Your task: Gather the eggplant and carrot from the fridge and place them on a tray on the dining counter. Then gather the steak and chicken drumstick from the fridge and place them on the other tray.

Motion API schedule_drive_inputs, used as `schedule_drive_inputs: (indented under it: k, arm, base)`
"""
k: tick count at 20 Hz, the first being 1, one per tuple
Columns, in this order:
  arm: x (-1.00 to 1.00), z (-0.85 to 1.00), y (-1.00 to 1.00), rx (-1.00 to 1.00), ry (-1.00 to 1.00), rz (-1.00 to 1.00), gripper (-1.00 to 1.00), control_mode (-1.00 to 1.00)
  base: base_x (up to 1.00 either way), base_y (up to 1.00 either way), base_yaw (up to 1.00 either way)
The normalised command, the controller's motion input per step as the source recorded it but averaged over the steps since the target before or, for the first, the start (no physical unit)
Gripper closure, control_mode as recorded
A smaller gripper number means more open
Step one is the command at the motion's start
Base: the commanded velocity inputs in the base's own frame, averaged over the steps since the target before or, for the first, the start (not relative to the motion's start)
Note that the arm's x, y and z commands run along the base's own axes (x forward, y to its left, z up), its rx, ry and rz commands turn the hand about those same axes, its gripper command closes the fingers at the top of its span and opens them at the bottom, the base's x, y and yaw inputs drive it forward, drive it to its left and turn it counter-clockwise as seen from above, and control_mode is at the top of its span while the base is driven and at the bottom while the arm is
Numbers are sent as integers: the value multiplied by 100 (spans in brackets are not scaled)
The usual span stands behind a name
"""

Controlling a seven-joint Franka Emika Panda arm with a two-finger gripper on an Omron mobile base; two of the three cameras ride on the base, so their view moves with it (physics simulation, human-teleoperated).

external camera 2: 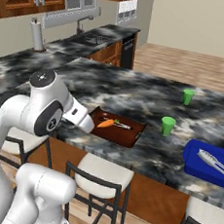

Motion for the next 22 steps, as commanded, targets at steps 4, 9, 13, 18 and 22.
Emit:
schedule_drive_inputs:
  k: [4,9,13,18,22]
  arm:
    - [-86,23,4,0,-2,0,-100,-100]
    - [-24,0,10,0,0,1,-100,-100]
    - [-2,0,0,0,0,0,-100,-100]
    - [-33,2,-24,0,-1,-5,-100,-100]
    - [-16,0,-15,1,0,-4,-100,100]
  base:
    - [0,0,0]
    - [0,0,0]
    - [0,0,0]
    - [0,0,0]
    - [-53,-59,-22]
